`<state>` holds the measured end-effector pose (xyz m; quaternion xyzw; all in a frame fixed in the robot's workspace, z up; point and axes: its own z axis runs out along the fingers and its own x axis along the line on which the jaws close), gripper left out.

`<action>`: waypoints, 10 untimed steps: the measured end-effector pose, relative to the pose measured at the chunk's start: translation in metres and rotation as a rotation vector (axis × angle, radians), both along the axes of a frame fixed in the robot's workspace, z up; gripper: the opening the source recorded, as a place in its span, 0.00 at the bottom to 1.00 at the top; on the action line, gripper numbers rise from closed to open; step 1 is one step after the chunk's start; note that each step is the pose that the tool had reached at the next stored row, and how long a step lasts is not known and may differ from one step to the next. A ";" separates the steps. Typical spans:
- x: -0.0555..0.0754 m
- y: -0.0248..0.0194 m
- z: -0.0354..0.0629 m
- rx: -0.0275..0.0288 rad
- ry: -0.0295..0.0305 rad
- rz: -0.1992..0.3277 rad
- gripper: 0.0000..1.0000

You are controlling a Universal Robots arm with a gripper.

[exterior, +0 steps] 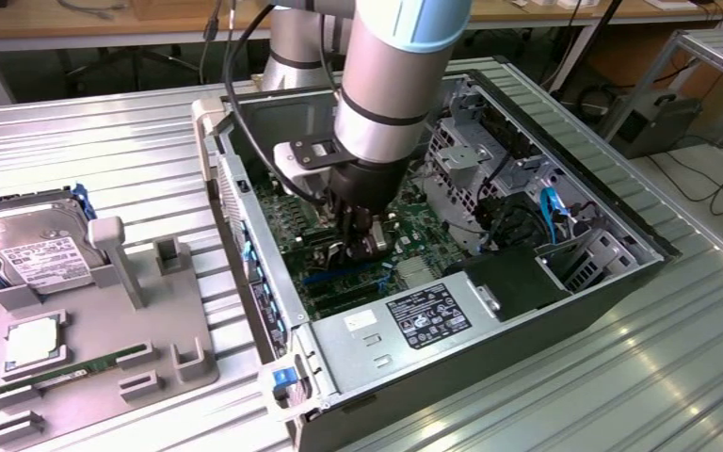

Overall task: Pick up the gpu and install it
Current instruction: 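Insert the gpu into the slot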

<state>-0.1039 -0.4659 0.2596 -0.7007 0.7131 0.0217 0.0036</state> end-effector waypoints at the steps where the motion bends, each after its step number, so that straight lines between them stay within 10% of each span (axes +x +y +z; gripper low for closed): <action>1: 0.000 0.0000 -0.0007 0.0010 -0.0001 0.000 0.26; 10: 0.001 0.0004 -0.0010 0.0202 -0.0005 0.000 0.26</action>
